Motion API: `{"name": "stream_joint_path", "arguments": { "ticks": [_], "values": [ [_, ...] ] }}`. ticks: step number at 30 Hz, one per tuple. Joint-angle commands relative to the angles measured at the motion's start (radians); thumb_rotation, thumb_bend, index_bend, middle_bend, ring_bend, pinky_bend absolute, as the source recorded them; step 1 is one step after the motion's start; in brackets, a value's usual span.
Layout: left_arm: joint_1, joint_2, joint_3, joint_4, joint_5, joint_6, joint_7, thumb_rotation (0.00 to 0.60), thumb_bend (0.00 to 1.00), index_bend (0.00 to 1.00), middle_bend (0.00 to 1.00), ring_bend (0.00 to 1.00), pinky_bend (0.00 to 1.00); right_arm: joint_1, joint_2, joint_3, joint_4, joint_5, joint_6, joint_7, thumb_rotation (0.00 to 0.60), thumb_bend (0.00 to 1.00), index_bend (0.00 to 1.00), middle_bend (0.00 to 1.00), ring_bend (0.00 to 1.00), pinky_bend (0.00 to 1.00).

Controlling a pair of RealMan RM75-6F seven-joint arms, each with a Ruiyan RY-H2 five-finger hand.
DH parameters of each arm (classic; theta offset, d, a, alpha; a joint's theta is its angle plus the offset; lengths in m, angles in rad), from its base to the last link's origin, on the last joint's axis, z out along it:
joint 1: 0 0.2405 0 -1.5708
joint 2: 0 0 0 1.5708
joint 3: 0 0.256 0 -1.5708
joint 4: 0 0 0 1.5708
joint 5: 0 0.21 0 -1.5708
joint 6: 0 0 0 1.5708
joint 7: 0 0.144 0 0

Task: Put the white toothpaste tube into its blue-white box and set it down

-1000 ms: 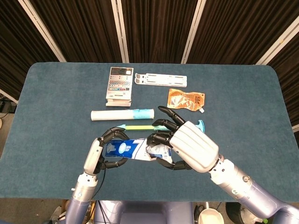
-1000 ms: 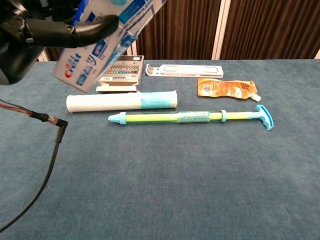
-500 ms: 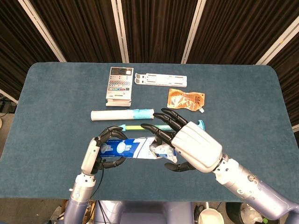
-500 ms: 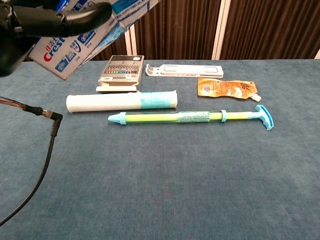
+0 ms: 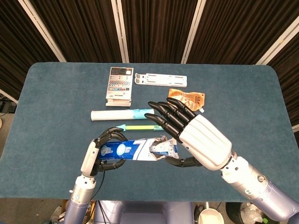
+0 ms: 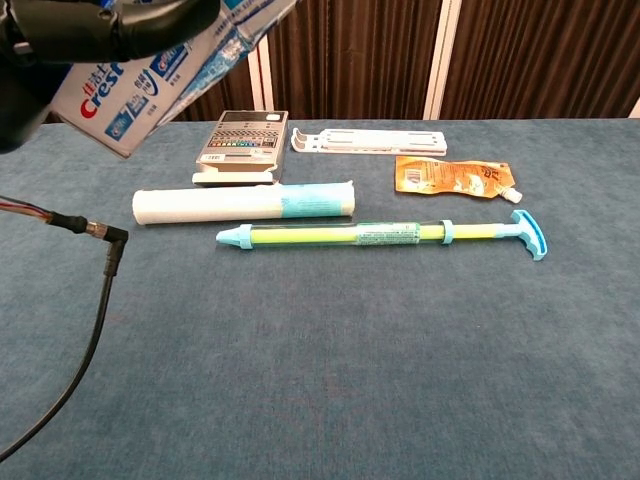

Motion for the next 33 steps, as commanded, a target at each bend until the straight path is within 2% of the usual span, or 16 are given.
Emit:
{"name": "stream_joint_path", "arguments": {
  "ticks": [1,6,8,11,16,19,22,25,29,33],
  "values": [
    [0.003,-0.002,-0.002,0.000,0.000,0.007,-0.016,0.600,0.34,0.45,0.44,0.26,0.34,-0.003,0.003,-0.001,0.000,-0.002,-0.001,-0.002,0.600,0.17,0.04,0.00,0.04,0.00],
    [0.012,0.006,-0.012,-0.008,0.013,0.033,-0.070,0.600,0.34,0.45,0.44,0.26,0.34,-0.016,0.023,-0.001,0.000,0.004,0.008,-0.016,0.600,0.17,0.02,0.00,0.04,0.00],
    [0.021,0.021,-0.019,-0.020,0.007,0.049,-0.109,0.600,0.34,0.45,0.44,0.26,0.35,-0.031,0.054,0.002,0.000,0.015,0.020,-0.064,0.600,0.17,0.02,0.00,0.04,0.00],
    [0.042,0.064,-0.032,-0.040,0.001,0.078,-0.178,0.600,0.34,0.45,0.44,0.27,0.36,-0.070,0.092,-0.001,0.000,0.035,0.070,-0.156,0.600,0.17,0.02,0.00,0.04,0.00],
    [0.072,0.144,-0.037,-0.064,0.002,0.109,-0.274,0.600,0.34,0.45,0.44,0.27,0.36,-0.134,0.104,-0.020,0.000,0.034,0.159,-0.188,0.600,0.17,0.02,0.00,0.04,0.00],
    [0.085,0.202,-0.027,-0.088,0.001,0.108,-0.368,0.600,0.34,0.45,0.44,0.27,0.36,-0.170,0.090,-0.035,0.000,0.040,0.210,-0.220,0.600,0.17,0.02,0.00,0.04,0.00],
    [0.094,0.282,-0.004,-0.111,0.001,0.089,-0.527,0.600,0.34,0.45,0.43,0.26,0.35,-0.201,0.057,-0.052,0.000,0.041,0.257,-0.230,0.600,0.17,0.02,0.00,0.04,0.00],
    [0.099,0.358,0.019,-0.089,0.012,0.068,-0.645,0.600,0.34,0.42,0.38,0.23,0.34,-0.227,0.025,-0.072,0.000,0.042,0.283,-0.232,0.600,0.17,0.02,0.00,0.04,0.00],
    [0.094,0.404,0.034,-0.065,0.011,0.040,-0.700,0.600,0.31,0.37,0.32,0.19,0.32,-0.244,-0.004,-0.089,0.015,0.041,0.291,-0.230,0.600,0.17,0.02,0.00,0.04,0.00],
    [0.090,0.413,0.041,-0.053,0.006,0.022,-0.694,0.600,0.31,0.37,0.32,0.18,0.32,-0.250,-0.020,-0.097,0.029,0.035,0.287,-0.208,0.600,0.17,0.02,0.00,0.04,0.00]
  ]
}}
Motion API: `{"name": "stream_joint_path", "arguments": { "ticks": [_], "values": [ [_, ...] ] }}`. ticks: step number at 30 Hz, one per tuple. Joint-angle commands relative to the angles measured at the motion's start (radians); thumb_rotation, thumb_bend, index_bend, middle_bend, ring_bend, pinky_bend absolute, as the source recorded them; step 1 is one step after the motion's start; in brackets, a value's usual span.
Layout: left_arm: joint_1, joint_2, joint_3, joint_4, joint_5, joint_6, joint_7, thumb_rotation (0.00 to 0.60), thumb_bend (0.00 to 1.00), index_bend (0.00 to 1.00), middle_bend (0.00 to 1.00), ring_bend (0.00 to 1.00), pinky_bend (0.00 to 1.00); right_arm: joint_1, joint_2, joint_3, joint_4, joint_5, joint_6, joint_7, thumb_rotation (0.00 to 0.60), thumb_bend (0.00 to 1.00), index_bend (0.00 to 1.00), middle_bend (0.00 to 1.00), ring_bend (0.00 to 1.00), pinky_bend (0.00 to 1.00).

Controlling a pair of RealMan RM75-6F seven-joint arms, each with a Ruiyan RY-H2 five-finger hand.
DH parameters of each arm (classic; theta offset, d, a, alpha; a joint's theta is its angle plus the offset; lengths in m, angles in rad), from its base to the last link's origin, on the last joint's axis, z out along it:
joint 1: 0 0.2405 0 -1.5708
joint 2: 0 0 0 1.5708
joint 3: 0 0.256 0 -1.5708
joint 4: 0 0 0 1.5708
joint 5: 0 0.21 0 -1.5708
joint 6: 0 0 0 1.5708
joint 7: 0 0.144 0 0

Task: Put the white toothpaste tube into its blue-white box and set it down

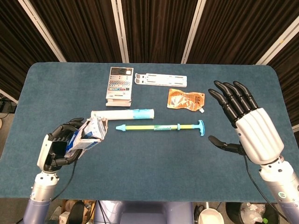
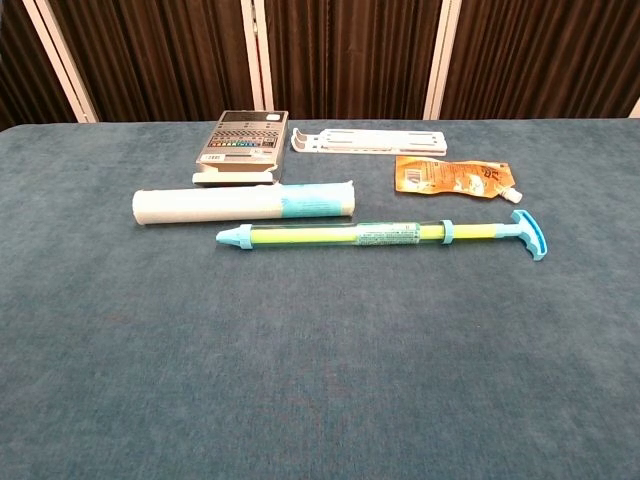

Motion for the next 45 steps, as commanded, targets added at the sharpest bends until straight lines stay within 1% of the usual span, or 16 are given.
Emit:
{"name": "stream_joint_path", "arguments": {
  "ticks": [1,3,6,9,10,12,15,17,20,23,26,29,32,36,40,45],
  "values": [
    [-0.003,0.000,0.005,0.006,-0.005,-0.012,0.013,0.600,0.31,0.37,0.32,0.18,0.32,-0.006,-0.008,-0.006,0.007,-0.009,-0.002,0.016,0.600,0.17,0.02,0.00,0.04,0.00],
    [-0.004,-0.005,0.003,0.004,-0.011,-0.015,0.028,0.600,0.31,0.37,0.33,0.18,0.33,-0.009,-0.007,-0.008,0.009,-0.015,-0.002,0.018,0.600,0.17,0.02,0.00,0.04,0.00],
    [-0.004,-0.015,0.001,0.002,-0.013,-0.014,0.049,0.600,0.31,0.39,0.39,0.23,0.37,-0.012,-0.008,-0.009,0.011,-0.022,0.001,0.017,0.600,0.17,0.03,0.00,0.04,0.00],
    [-0.001,-0.032,-0.011,0.000,-0.021,0.000,0.088,0.600,0.37,0.47,0.49,0.29,0.42,-0.017,-0.007,-0.013,0.009,-0.033,-0.001,0.032,0.600,0.17,0.04,0.00,0.04,0.00],
    [0.002,-0.039,-0.016,-0.001,-0.025,0.008,0.104,0.600,0.40,0.50,0.51,0.31,0.43,-0.020,-0.007,-0.014,0.010,-0.039,0.002,0.040,0.600,0.18,0.04,0.00,0.04,0.00],
    [0.008,-0.053,-0.028,-0.002,-0.037,0.025,0.161,0.600,0.41,0.50,0.52,0.31,0.44,-0.029,-0.007,-0.017,0.013,-0.050,0.011,0.062,0.600,0.17,0.04,0.00,0.04,0.00],
    [0.016,-0.073,-0.043,0.006,-0.052,0.043,0.338,0.600,0.42,0.50,0.52,0.31,0.44,-0.038,-0.012,-0.023,0.026,-0.059,0.017,0.079,0.600,0.17,0.04,0.00,0.04,0.00],
    [0.017,-0.076,-0.043,0.015,-0.054,0.039,0.493,0.600,0.42,0.50,0.51,0.31,0.44,-0.048,-0.019,-0.034,0.036,-0.068,0.018,0.097,0.600,0.17,0.04,0.00,0.04,0.00],
    [0.013,-0.069,-0.040,0.020,-0.061,0.019,0.656,0.600,0.42,0.49,0.49,0.31,0.44,-0.060,-0.037,-0.053,0.057,-0.083,0.016,0.126,0.600,0.17,0.05,0.00,0.04,0.00],
    [0.007,-0.043,-0.039,0.008,-0.094,-0.019,0.764,0.600,0.41,0.48,0.48,0.30,0.44,-0.072,-0.065,-0.076,0.092,-0.100,0.011,0.144,0.600,0.17,0.05,0.00,0.04,0.00],
    [-0.006,-0.019,-0.036,0.003,-0.144,-0.073,0.846,0.600,0.41,0.48,0.47,0.30,0.43,-0.079,-0.095,-0.093,0.123,-0.113,0.009,0.159,0.600,0.17,0.06,0.00,0.04,0.00],
    [-0.021,-0.019,-0.030,0.013,-0.180,-0.120,0.896,0.600,0.41,0.48,0.47,0.29,0.42,-0.084,-0.124,-0.106,0.148,-0.128,0.012,0.179,0.600,0.17,0.06,0.00,0.04,0.00],
    [-0.031,-0.041,-0.029,0.038,-0.202,-0.142,0.913,0.600,0.41,0.48,0.47,0.29,0.42,-0.091,-0.142,-0.116,0.172,-0.142,0.019,0.195,0.600,0.17,0.06,0.00,0.04,0.00],
    [-0.042,-0.090,-0.019,0.104,-0.230,-0.174,0.917,0.600,0.41,0.47,0.46,0.28,0.41,-0.101,-0.165,-0.128,0.202,-0.169,0.039,0.215,0.600,0.17,0.06,0.00,0.04,0.00],
    [-0.055,-0.142,-0.002,0.169,-0.235,-0.204,0.921,0.600,0.41,0.46,0.45,0.27,0.41,-0.107,-0.188,-0.137,0.231,-0.188,0.052,0.229,0.600,0.17,0.07,0.00,0.04,0.00],
    [-0.073,-0.220,0.004,0.255,-0.244,-0.236,0.911,0.600,0.41,0.45,0.43,0.26,0.40,-0.115,-0.223,-0.152,0.276,-0.212,0.070,0.252,0.600,0.17,0.07,0.00,0.04,0.00]
  ]
}}
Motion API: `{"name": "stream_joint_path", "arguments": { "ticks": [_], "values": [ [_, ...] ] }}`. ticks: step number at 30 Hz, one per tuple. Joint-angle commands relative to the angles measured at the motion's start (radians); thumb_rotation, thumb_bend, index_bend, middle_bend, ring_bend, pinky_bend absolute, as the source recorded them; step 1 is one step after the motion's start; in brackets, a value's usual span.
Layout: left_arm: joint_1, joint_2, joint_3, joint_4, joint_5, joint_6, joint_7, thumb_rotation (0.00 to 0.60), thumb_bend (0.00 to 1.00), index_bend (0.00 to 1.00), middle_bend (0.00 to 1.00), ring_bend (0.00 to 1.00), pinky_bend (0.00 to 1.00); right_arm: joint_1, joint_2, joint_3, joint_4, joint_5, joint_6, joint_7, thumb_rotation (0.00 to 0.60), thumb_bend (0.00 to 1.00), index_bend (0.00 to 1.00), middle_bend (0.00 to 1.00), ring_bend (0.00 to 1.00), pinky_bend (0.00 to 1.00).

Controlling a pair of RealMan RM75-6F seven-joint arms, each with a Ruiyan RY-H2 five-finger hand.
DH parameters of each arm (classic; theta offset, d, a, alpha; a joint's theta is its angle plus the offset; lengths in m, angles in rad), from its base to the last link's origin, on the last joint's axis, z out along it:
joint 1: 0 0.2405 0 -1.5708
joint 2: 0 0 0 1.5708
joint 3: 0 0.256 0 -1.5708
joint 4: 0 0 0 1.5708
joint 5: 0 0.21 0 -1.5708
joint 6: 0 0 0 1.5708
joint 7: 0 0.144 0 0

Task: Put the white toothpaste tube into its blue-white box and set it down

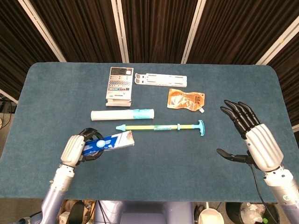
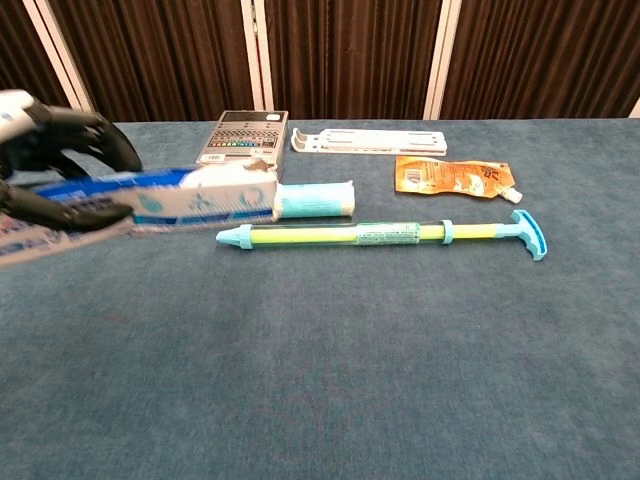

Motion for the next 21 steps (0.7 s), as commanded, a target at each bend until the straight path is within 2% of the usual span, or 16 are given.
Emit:
{"name": "stream_joint_path", "arguments": {
  "ticks": [1,12,16,21],
  "values": [
    [-0.016,-0.052,0.005,0.053,-0.008,-0.025,-0.006,0.600,0.41,0.45,0.43,0.26,0.40,-0.005,-0.019,-0.008,0.025,-0.011,0.013,0.017,0.600,0.17,0.08,0.00,0.04,0.00],
    [-0.080,-0.185,-0.022,0.164,-0.015,-0.084,0.026,0.600,0.41,0.45,0.42,0.25,0.38,-0.018,-0.046,-0.022,0.094,-0.025,0.045,0.068,0.600,0.17,0.09,0.00,0.04,0.00],
    [-0.104,-0.203,-0.041,0.180,-0.037,-0.109,0.080,0.600,0.41,0.45,0.42,0.25,0.38,-0.023,-0.052,-0.027,0.116,-0.022,0.054,0.090,0.600,0.17,0.10,0.00,0.04,0.00],
    [-0.130,-0.203,-0.088,0.172,-0.086,-0.129,0.126,0.600,0.41,0.44,0.42,0.25,0.38,-0.028,-0.066,-0.038,0.151,-0.029,0.062,0.112,0.600,0.17,0.10,0.00,0.04,0.00]
  ]
}}
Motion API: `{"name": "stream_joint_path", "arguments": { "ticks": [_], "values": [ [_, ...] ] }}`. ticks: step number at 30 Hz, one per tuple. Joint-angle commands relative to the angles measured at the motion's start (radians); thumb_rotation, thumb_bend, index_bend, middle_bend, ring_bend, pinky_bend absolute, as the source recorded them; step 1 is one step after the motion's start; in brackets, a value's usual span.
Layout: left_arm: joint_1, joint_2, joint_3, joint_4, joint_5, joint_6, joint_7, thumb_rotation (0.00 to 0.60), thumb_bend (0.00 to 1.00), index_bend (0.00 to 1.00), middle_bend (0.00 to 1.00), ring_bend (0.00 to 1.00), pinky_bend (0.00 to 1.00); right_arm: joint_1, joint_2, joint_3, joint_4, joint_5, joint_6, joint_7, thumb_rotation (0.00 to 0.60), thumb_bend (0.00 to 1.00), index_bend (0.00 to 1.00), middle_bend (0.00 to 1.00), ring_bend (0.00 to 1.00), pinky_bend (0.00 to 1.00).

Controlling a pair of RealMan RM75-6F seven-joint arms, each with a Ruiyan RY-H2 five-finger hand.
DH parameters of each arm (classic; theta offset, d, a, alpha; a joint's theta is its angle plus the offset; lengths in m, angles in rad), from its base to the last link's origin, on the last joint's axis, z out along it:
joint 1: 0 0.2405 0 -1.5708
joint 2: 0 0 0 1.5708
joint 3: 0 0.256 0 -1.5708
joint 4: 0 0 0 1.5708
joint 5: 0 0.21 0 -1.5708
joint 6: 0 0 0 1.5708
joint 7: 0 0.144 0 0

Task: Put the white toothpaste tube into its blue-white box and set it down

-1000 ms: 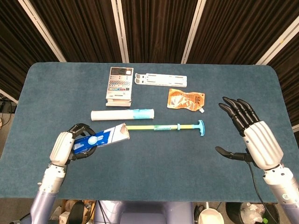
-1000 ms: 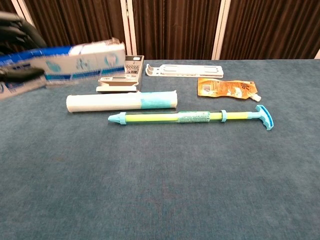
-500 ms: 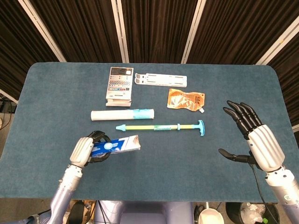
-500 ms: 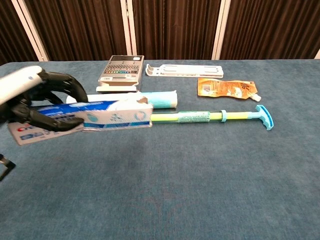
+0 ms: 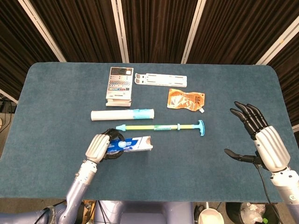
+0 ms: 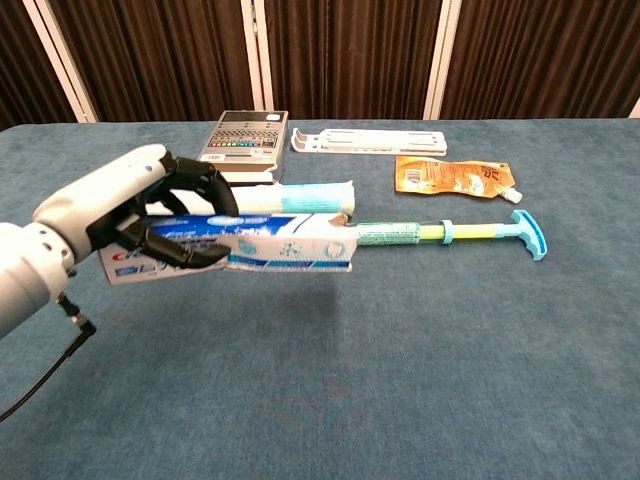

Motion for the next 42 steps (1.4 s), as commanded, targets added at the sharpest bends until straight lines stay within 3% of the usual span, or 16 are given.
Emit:
{"name": "stream_joint_path", "arguments": {
  "ticks": [1,21,27,37,42],
  "values": [
    [-0.019,-0.001,-0.029,-0.005,-0.032,-0.017,0.022,0.600,0.40,0.44,0.42,0.25,0.38,-0.003,-0.009,-0.007,0.017,-0.007,0.006,0.011,0.600,0.17,0.10,0.00,0.04,0.00],
    [-0.105,-0.092,-0.067,0.124,-0.083,-0.078,0.021,0.600,0.39,0.44,0.41,0.24,0.37,-0.010,-0.073,-0.032,0.105,-0.033,0.036,0.044,0.600,0.17,0.11,0.00,0.04,0.00],
    [-0.130,-0.108,-0.077,0.155,-0.102,-0.091,0.057,0.600,0.28,0.41,0.29,0.15,0.30,-0.008,-0.098,-0.039,0.140,-0.046,0.050,0.070,0.600,0.17,0.11,0.00,0.04,0.00],
    [-0.151,-0.057,-0.065,0.085,-0.149,-0.107,0.206,0.600,0.22,0.33,0.17,0.04,0.20,-0.009,-0.101,-0.061,0.160,-0.074,0.065,0.127,0.600,0.17,0.11,0.00,0.04,0.00],
    [-0.139,0.011,-0.074,-0.032,-0.168,-0.085,0.247,0.600,0.21,0.31,0.13,0.01,0.17,-0.015,-0.098,-0.057,0.157,-0.066,0.075,0.082,0.600,0.17,0.11,0.00,0.04,0.00]
  ]
}}
